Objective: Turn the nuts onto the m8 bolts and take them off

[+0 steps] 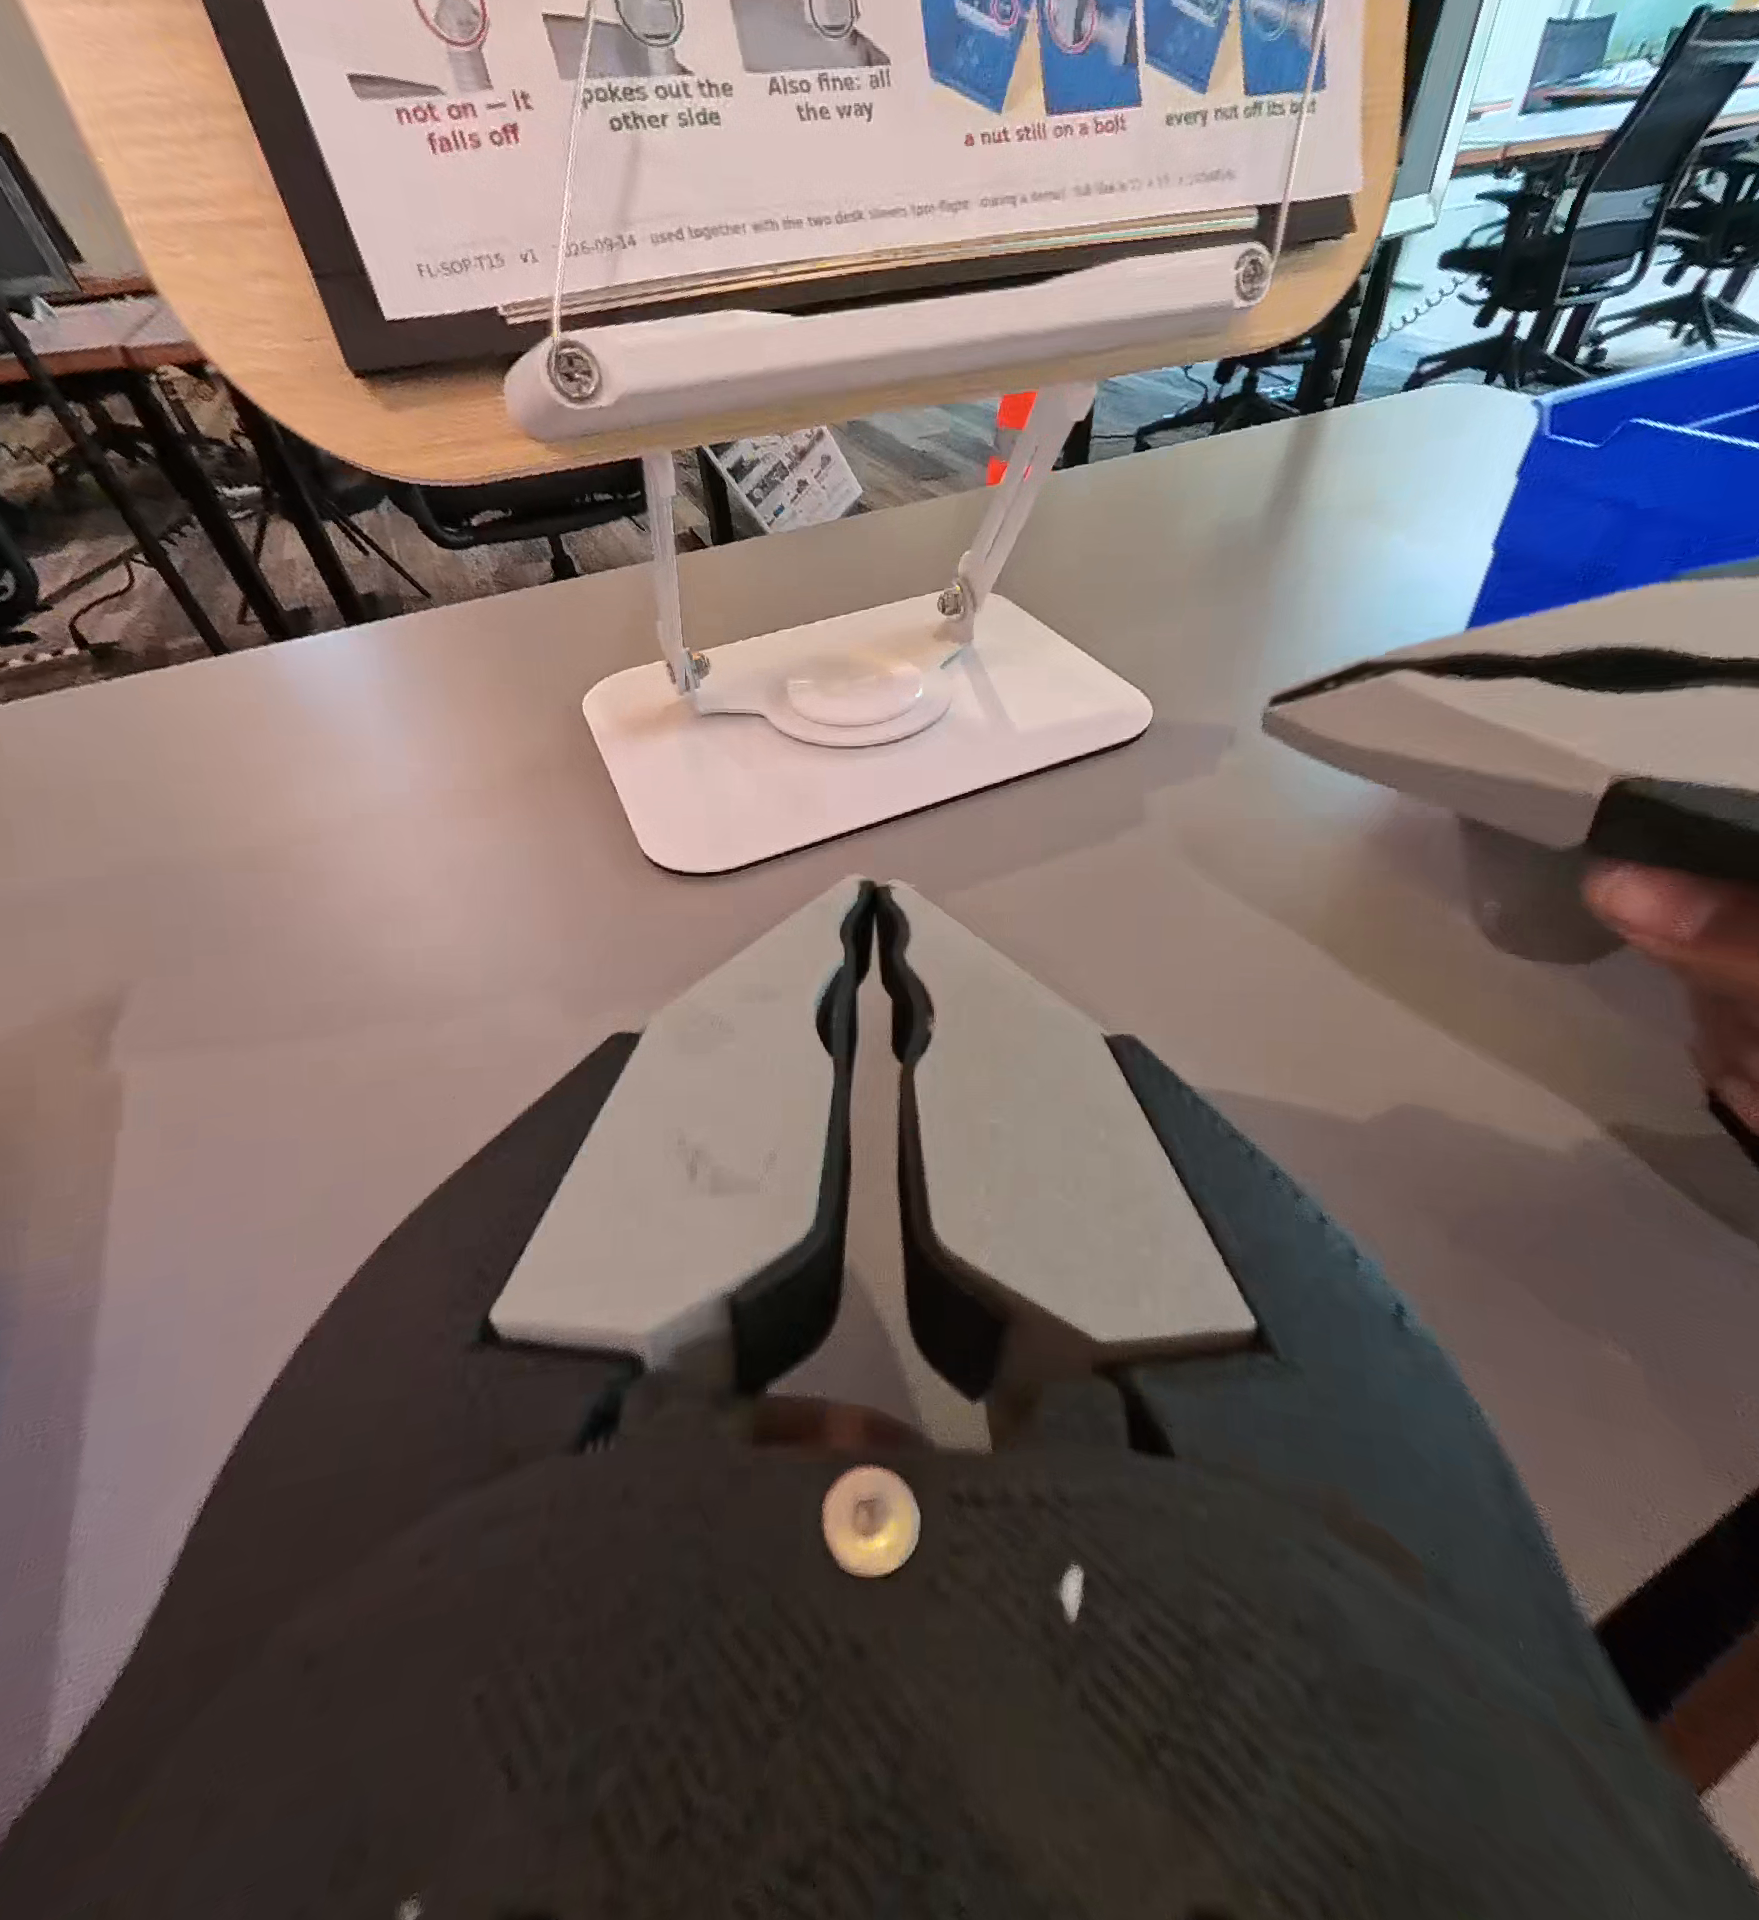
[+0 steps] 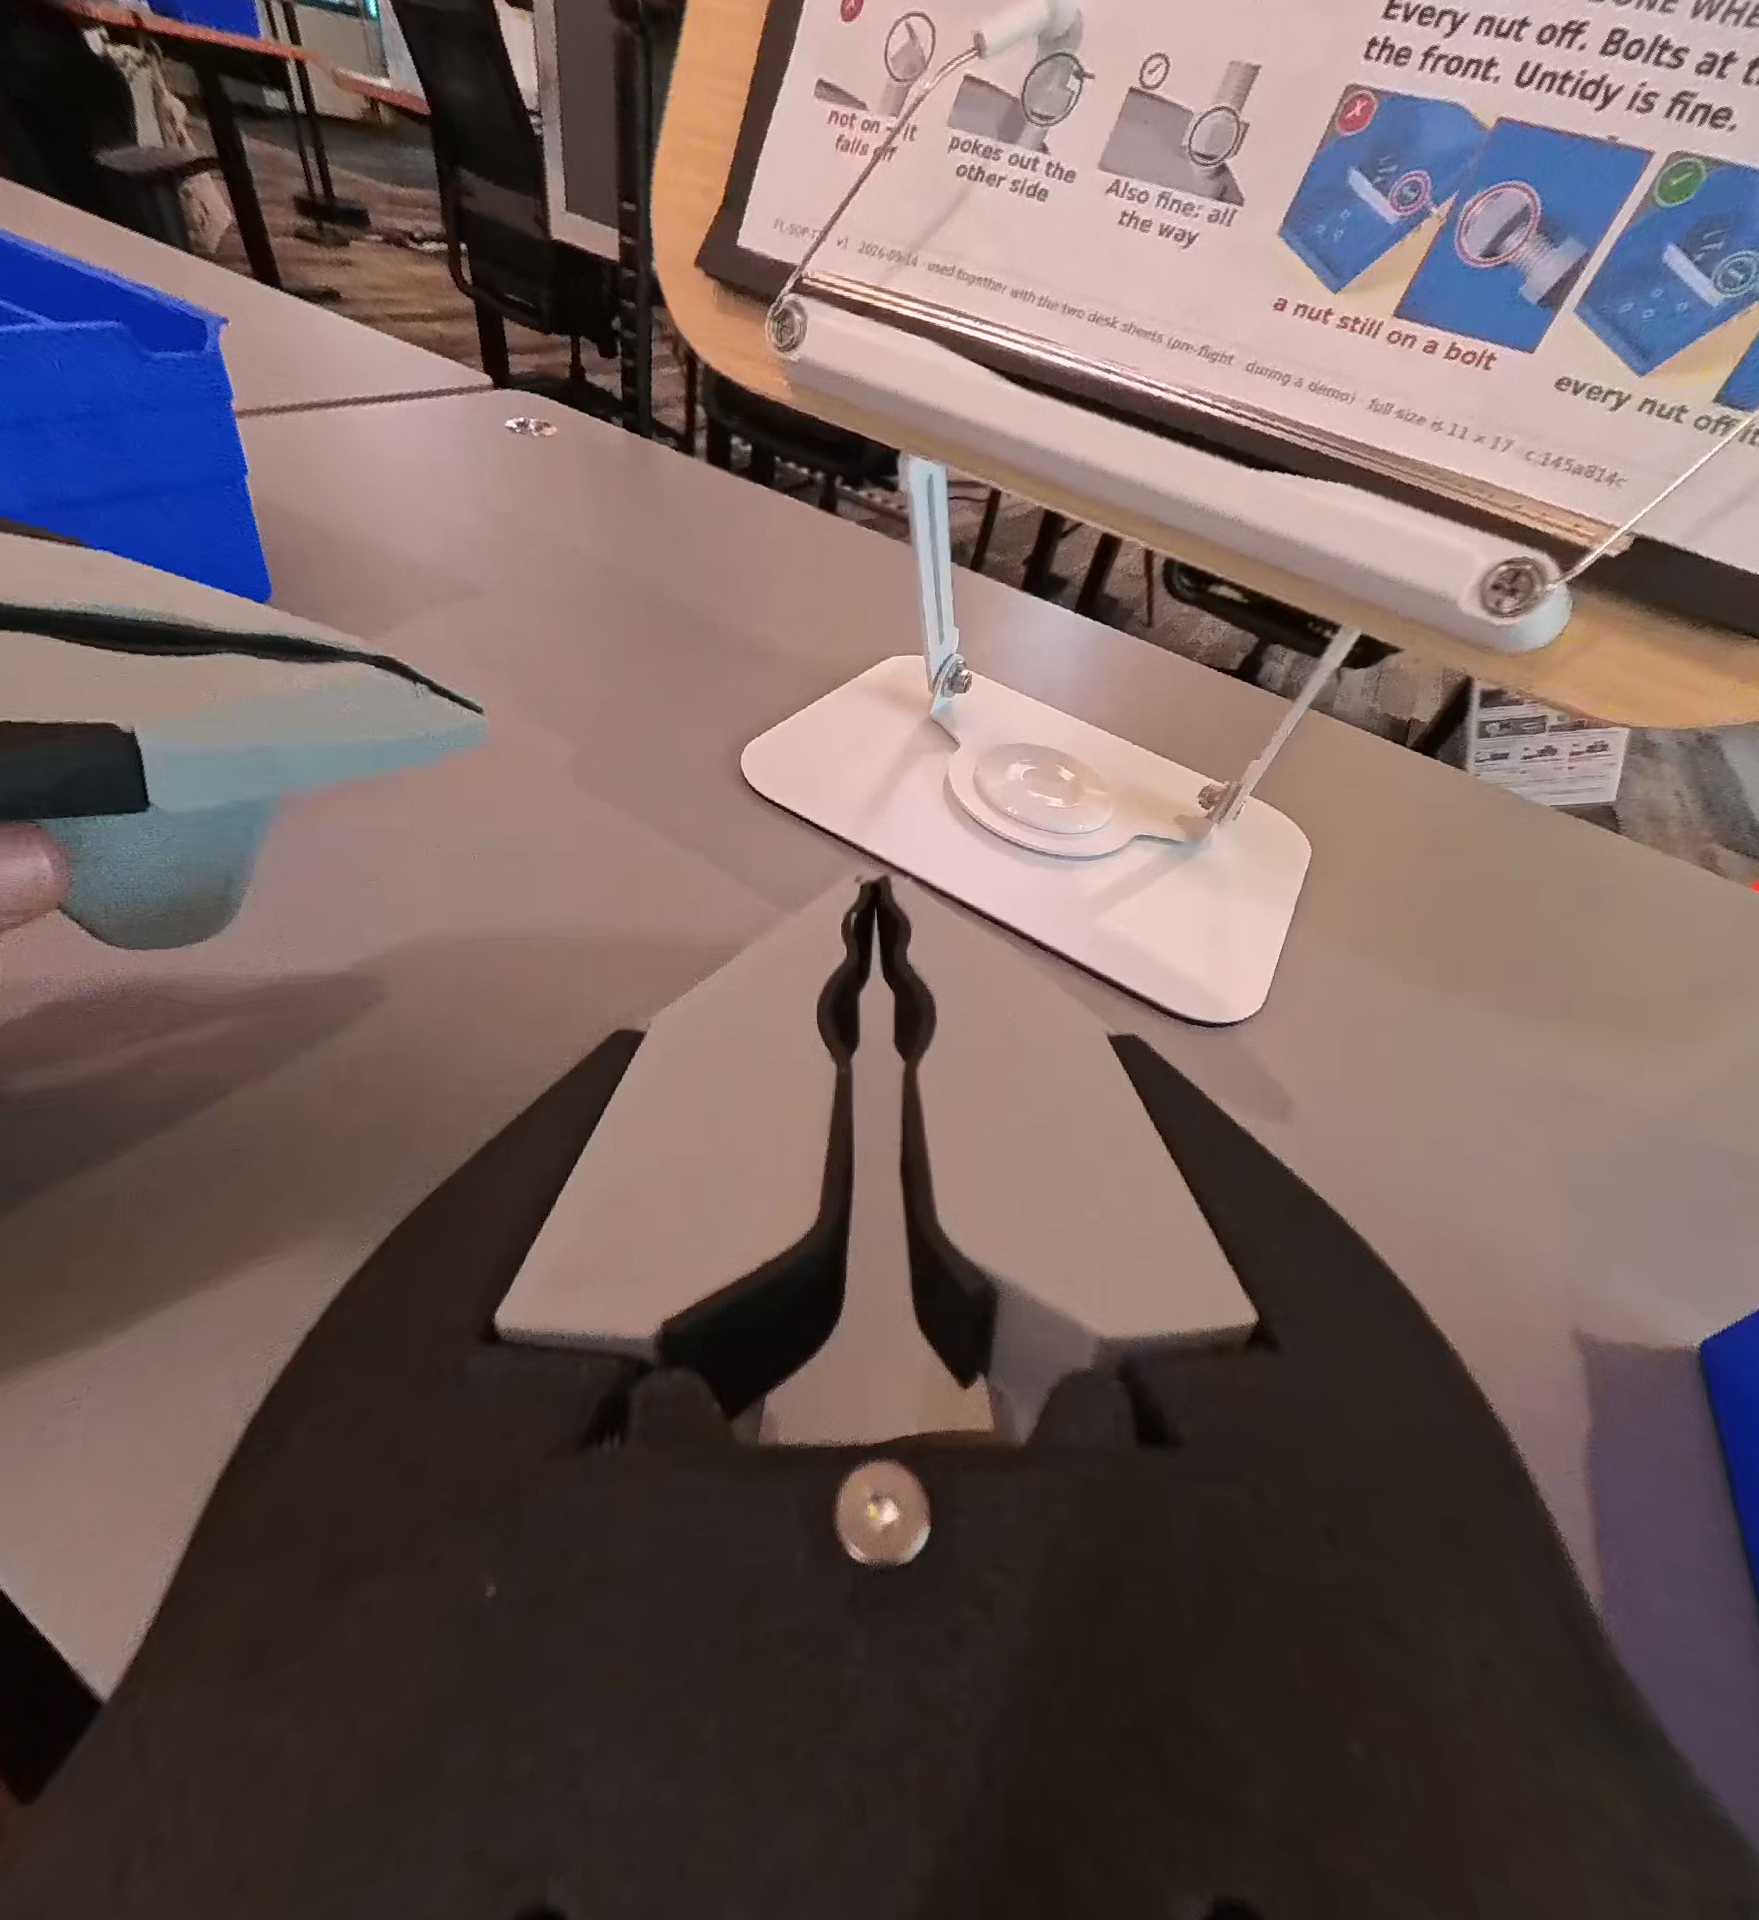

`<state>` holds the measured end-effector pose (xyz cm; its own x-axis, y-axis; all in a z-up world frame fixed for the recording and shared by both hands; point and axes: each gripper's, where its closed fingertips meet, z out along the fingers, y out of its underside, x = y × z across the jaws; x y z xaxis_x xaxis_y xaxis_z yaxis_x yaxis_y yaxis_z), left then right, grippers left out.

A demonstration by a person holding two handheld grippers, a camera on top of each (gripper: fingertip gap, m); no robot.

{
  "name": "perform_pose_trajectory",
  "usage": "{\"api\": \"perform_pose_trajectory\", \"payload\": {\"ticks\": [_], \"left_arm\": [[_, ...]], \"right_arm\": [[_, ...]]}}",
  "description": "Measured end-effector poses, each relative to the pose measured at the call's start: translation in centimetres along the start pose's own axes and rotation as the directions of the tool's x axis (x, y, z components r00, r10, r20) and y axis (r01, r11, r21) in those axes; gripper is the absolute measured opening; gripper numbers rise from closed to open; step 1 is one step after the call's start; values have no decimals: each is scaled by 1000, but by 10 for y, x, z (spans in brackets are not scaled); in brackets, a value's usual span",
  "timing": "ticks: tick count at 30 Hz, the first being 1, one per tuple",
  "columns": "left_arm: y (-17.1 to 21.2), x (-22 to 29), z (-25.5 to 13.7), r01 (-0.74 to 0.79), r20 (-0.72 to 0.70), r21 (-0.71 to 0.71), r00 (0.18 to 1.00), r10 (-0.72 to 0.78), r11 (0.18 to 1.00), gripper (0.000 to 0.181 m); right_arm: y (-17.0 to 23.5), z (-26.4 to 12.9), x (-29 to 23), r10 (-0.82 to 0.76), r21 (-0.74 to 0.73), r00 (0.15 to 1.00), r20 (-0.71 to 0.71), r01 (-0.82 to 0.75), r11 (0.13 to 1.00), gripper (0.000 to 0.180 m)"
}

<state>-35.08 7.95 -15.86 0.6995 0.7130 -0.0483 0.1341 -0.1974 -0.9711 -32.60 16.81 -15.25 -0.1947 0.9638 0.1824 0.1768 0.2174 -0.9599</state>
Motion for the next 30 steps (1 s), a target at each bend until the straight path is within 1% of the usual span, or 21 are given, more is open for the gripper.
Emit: {"api": "perform_pose_trajectory", "payload": {"ticks": [1,2,3,4,6,7,8,9,11,14,16,19,21,23,25,27,28,30], "left_arm": [[0,-2,0,9,2,0,1000,-9,1000,0],[-1,-3,-1,18,6,5,1000,-18,1000,0],[-1,-4,-2,23,4,9,1000,-23,1000,7],[-1,-1,-3,26,-13,6,1000,-26,1000,9],[0,14,-8,3,-111,-24,994,-5,1000,10],[-3,24,-14,-16,-179,-34,984,9,999,13],[-8,32,-22,-27,-245,-29,969,20,999,13],[-15,36,-31,-29,-284,-11,958,25,1000,8],[-22,28,-44,-13,-272,33,962,21,999,4],[-17,19,-49,29,-266,36,964,-19,999,4],[-13,16,-45,57,-270,20,962,-50,998,12],[-6,25,-43,52,-305,-17,951,-55,998,18],[-5,22,-42,8,-258,-16,966,-11,1000,27],[-7,16,-45,-35,-204,4,978,35,999,27],[-12,8,-52,-29,-157,23,987,33,999,30],[-10,-1,-66,7,-141,-19,990,-10,1000,38],[-12,-4,-79,8,-143,-25,990,-11,1000,40],[-20,-21,-115,-34,-93,-11,995,33,999,36]], "right_arm": [[2,1,-1,-13,-7,1000,-10,13,1000,3],[4,3,1,-22,-15,999,-34,22,1000,16],[6,5,2,-34,-24,998,-50,32,999,24],[8,6,1,-44,-27,998,-50,42,999,31],[9,8,-2,-58,-37,998,-35,56,998,50],[9,8,-5,-71,-43,997,-17,70,997,54],[9,9,-8,-87,-38,996,2,87,995,55],[10,9,-11,-93,-36,995,20,94,995,59],[15,8,-17,-89,-59,994,58,93,994,68],[18,4,-17,-65,-52,995,74,69,996,70],[16,1,-16,-50,-39,996,67,53,998,72],[15,-1,-15,-94,-48,995,40,95,994,73],[15,-3,-14,-114,-46,993,20,115,992,73],[13,-6,-17,-101,-38,995,24,102,994,73],[11,-8,-21,-97,-30,995,28,98,995,72],[11,-9,-23,-114,-23,993,19,114,993,71],[10,-9,-23,-122,-23,992,16,122,992,71],[8,-11,-23,-125,-12,992,9,125,992,70]]}}
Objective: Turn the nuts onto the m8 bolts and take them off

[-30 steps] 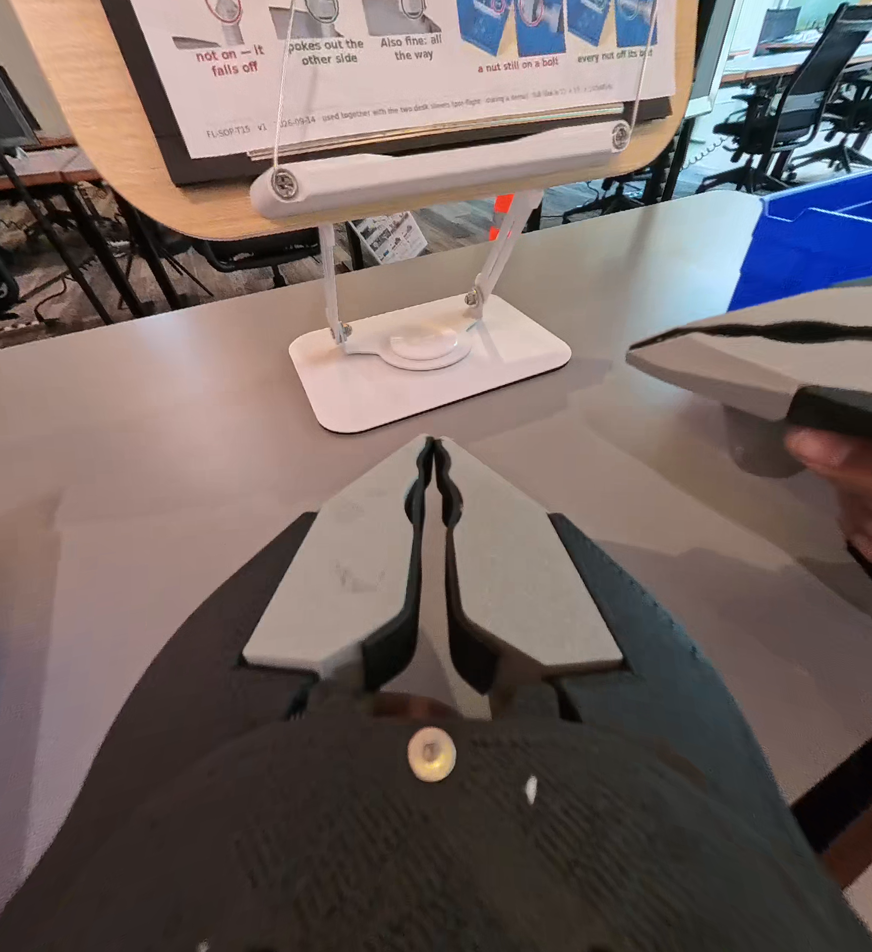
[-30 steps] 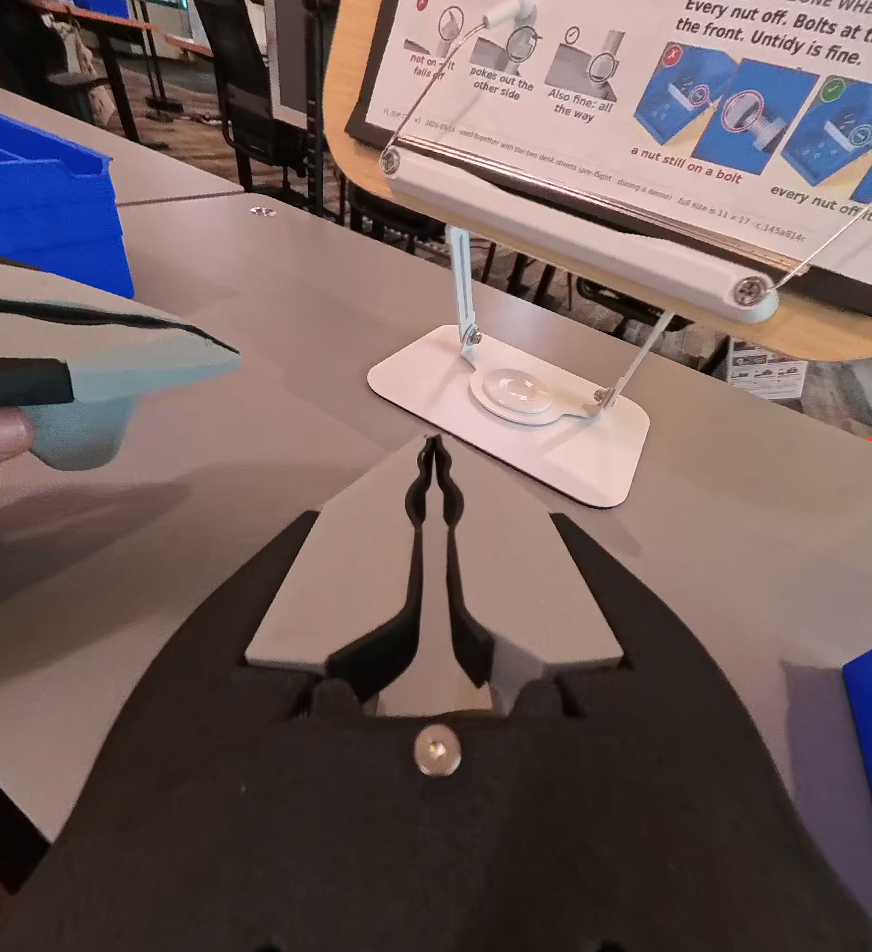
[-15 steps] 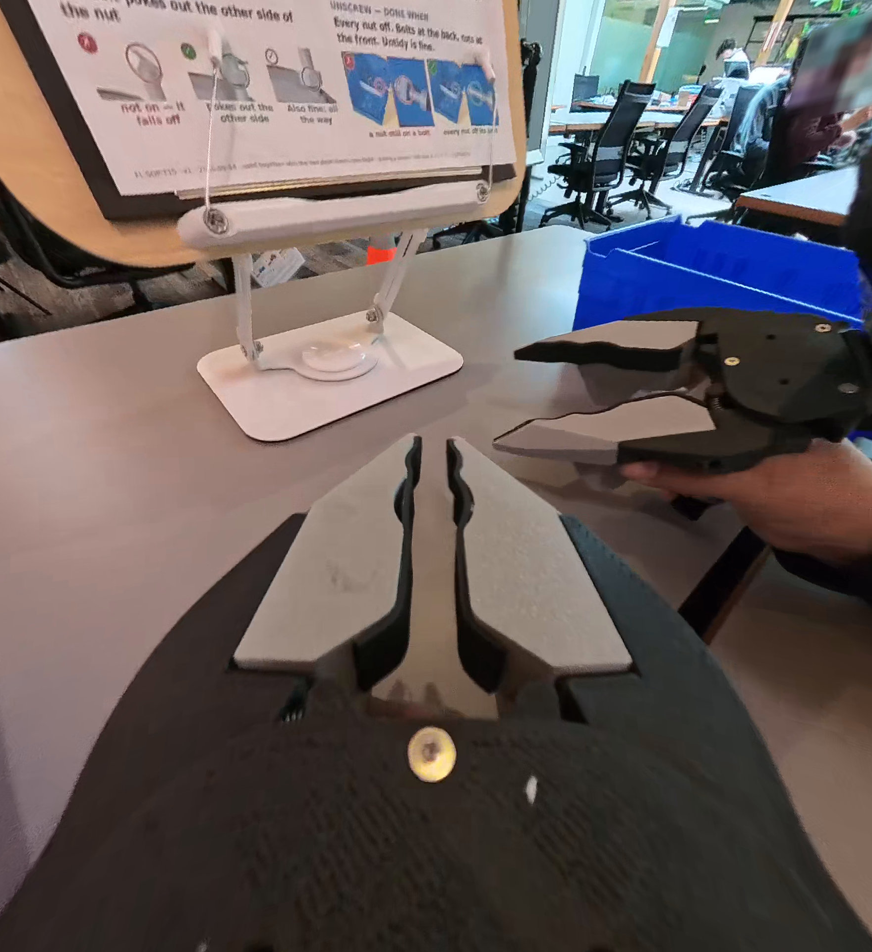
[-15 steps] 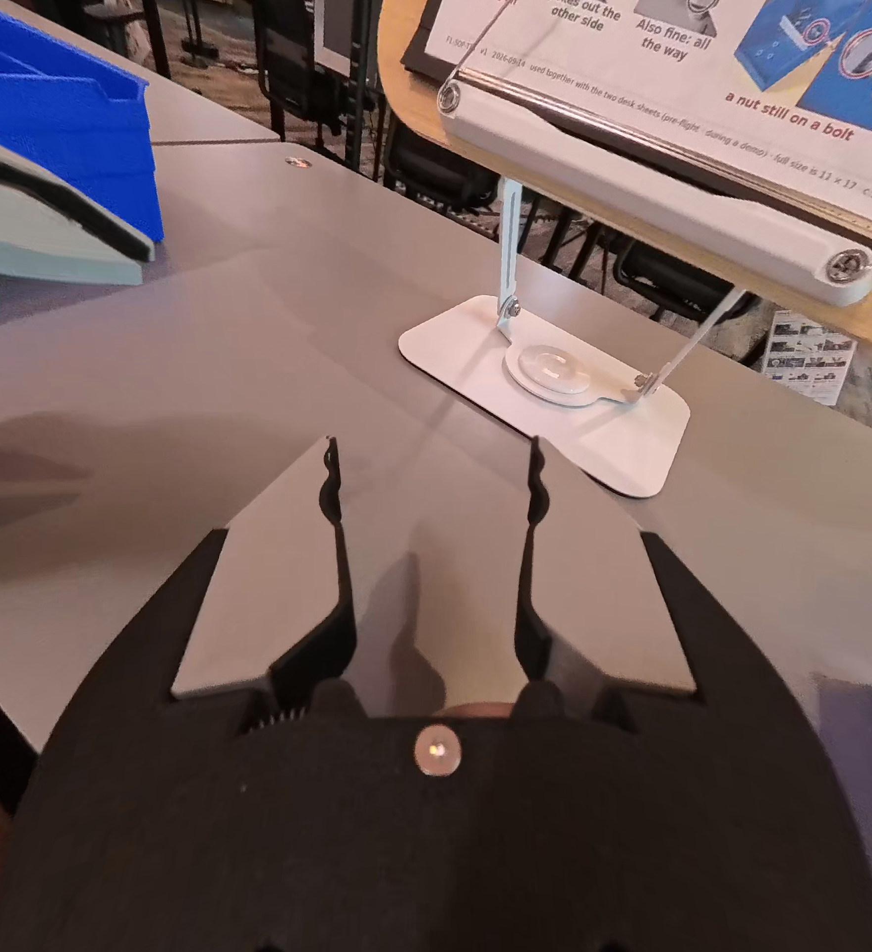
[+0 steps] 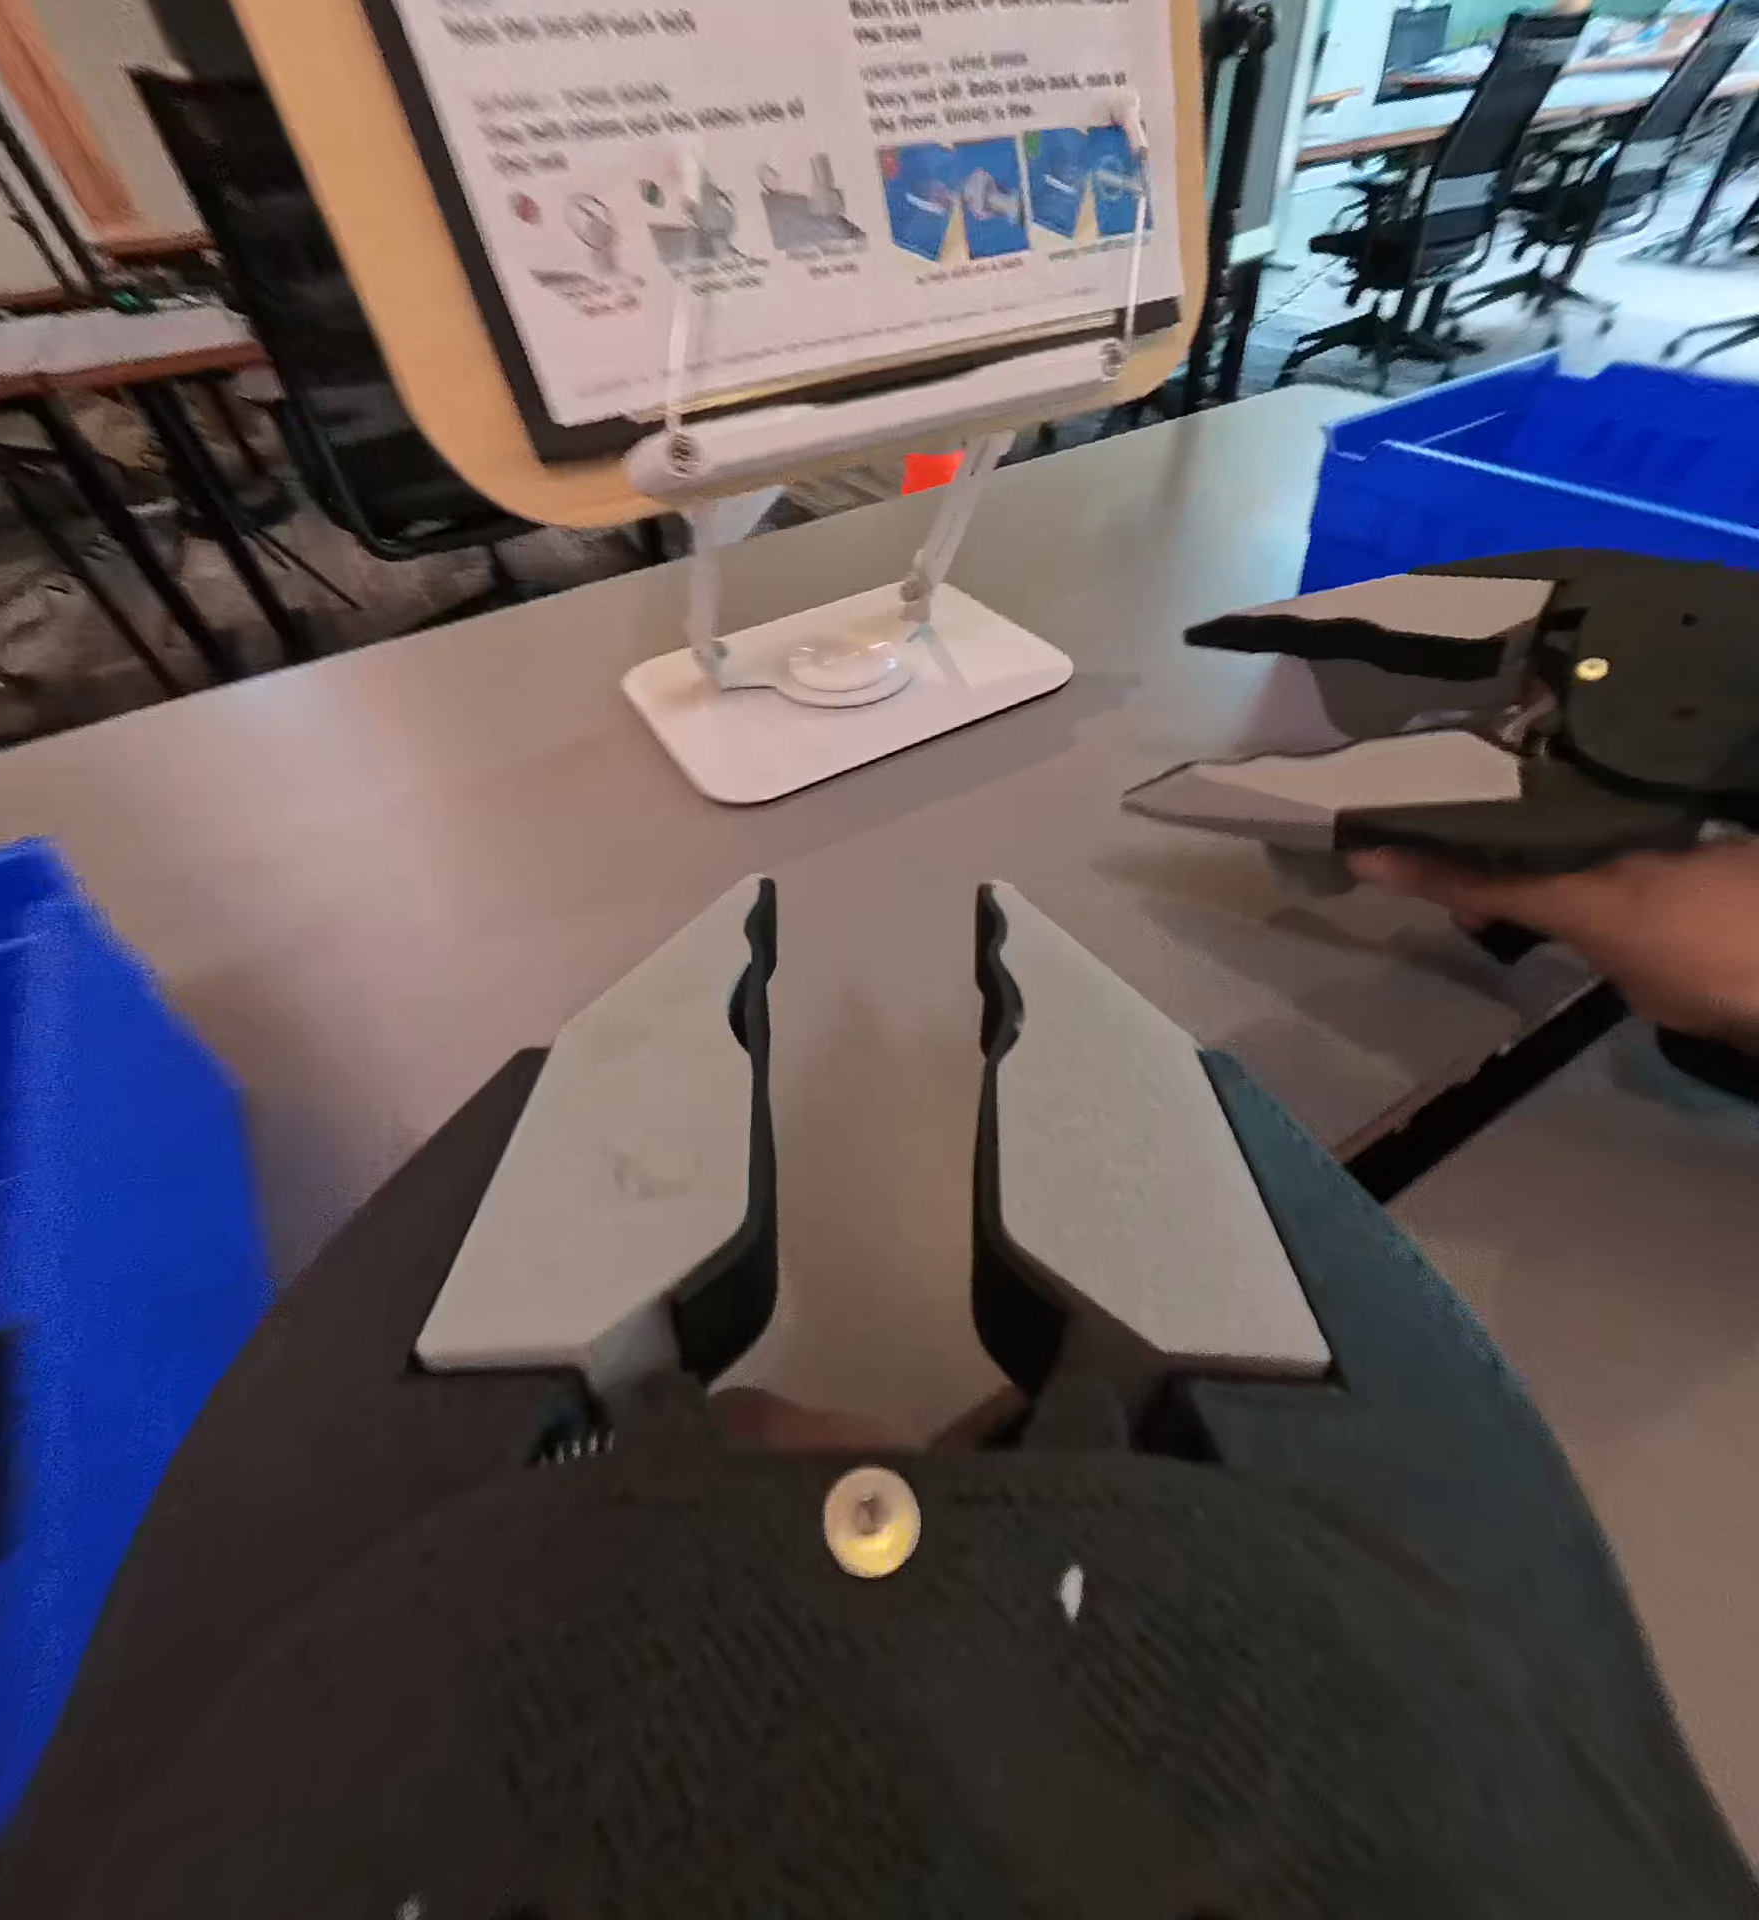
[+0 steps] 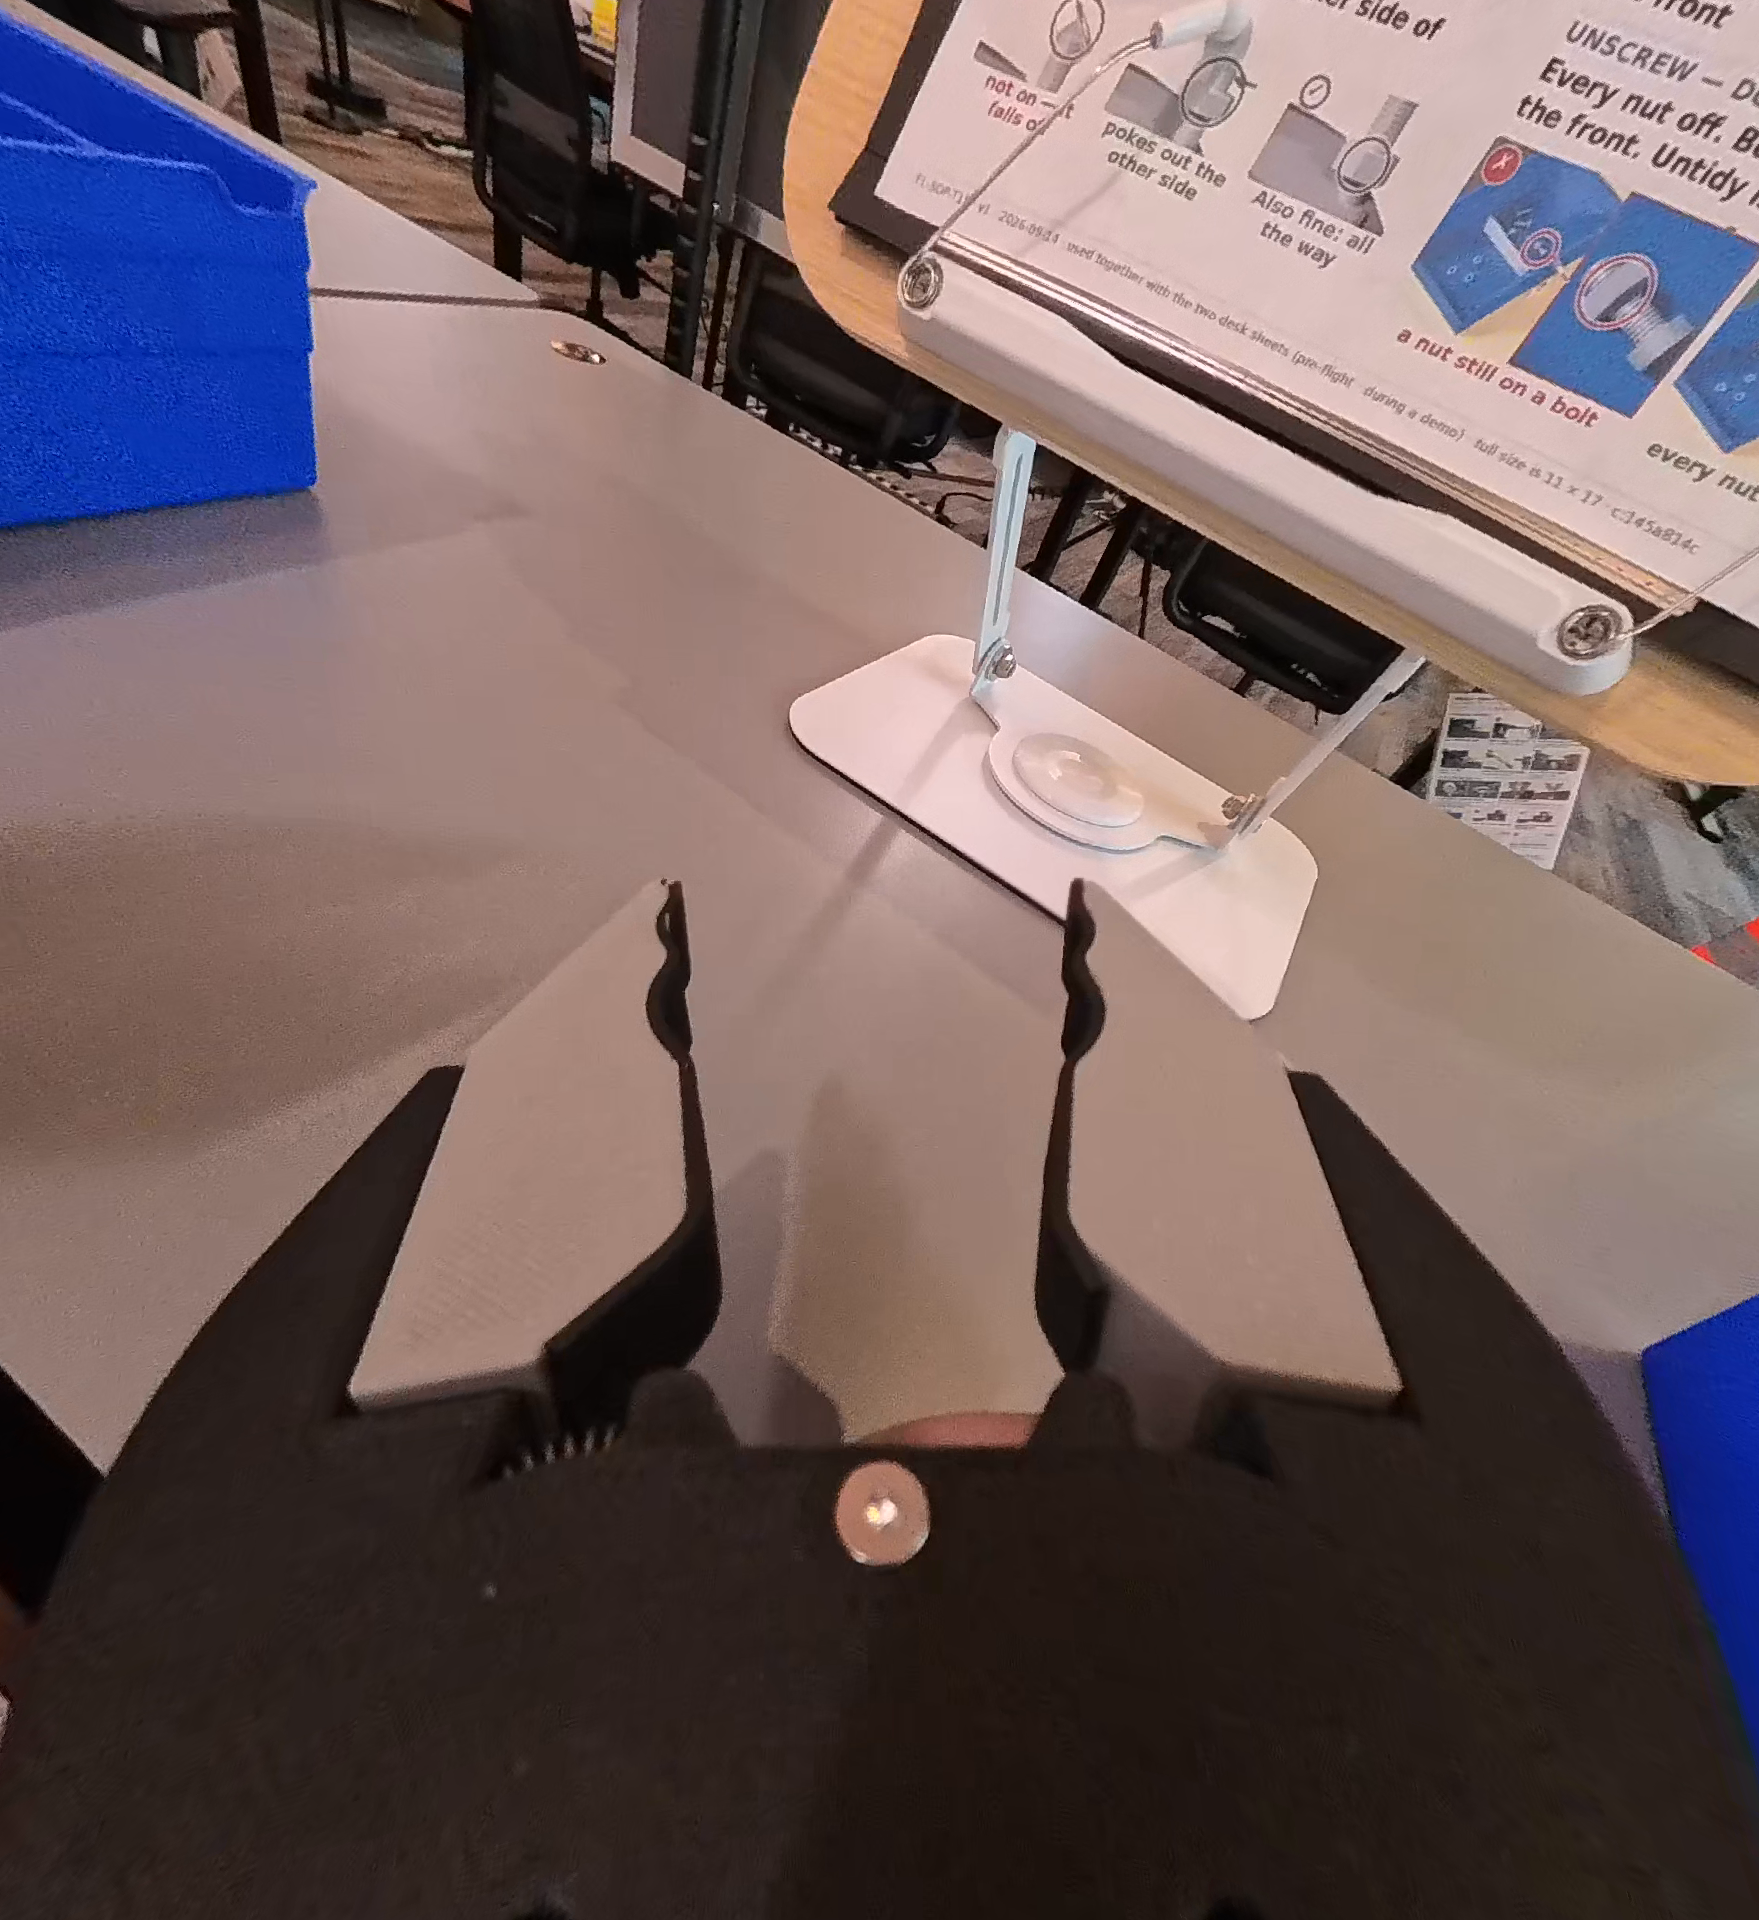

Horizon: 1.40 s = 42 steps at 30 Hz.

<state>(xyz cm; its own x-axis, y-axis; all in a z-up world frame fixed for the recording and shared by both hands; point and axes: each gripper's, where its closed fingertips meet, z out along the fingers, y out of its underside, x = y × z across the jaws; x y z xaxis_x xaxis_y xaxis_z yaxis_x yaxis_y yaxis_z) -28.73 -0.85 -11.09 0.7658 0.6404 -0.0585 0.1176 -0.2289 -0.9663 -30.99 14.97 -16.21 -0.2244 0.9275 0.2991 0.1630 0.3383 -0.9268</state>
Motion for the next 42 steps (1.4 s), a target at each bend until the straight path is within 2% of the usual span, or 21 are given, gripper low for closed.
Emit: {"api": "perform_pose_trajectory", "payload": {"ticks": [4,8,10,13,18,23,27,33,35,40,42], "left_arm": [[4,-44,-88,-64,104,-117,992,77,991,35],[43,-102,-170,-37,251,-315,960,121,948,33],[70,-112,-199,15,254,-396,963,94,918,31],[111,-126,-220,75,265,-500,962,70,863,30],[156,-172,-215,180,363,-572,930,50,801,31],[143,-196,-196,195,396,-511,918,28,837,31],[137,-217,-189,166,440,-519,893,96,839,36],[129,-213,-158,145,303,-567,952,42,811,37],[133,-216,-146,104,247,-641,966,76,761,37],[164,-210,-129,61,98,-810,995,31,584,34],[163,-213,-121,85,106,-809,994,2,582,33]], "right_arm": [[-4,-1,1,49,17,999,24,-50,999,69],[-8,-2,-1,65,28,997,40,-66,997,68],[-11,-4,-2,61,39,997,44,-63,997,68],[-14,-5,-8,57,45,997,58,-60,997,66],[-13,-4,-10,39,40,998,52,-41,998,66],[-13,-5,-2,56,46,998,37,-57,997,64],[-7,-2,-2,56,26,997,43,-58,998,64],[-5,0,-4,46,15,998,47,-47,999,63],[-4,1,-4,43,9,998,49,-43,999,63],[-4,0,-3,43,12,998,47,-44,999,63],[-6,-1,-3,46,16,998,46,-47,999,62]]}}
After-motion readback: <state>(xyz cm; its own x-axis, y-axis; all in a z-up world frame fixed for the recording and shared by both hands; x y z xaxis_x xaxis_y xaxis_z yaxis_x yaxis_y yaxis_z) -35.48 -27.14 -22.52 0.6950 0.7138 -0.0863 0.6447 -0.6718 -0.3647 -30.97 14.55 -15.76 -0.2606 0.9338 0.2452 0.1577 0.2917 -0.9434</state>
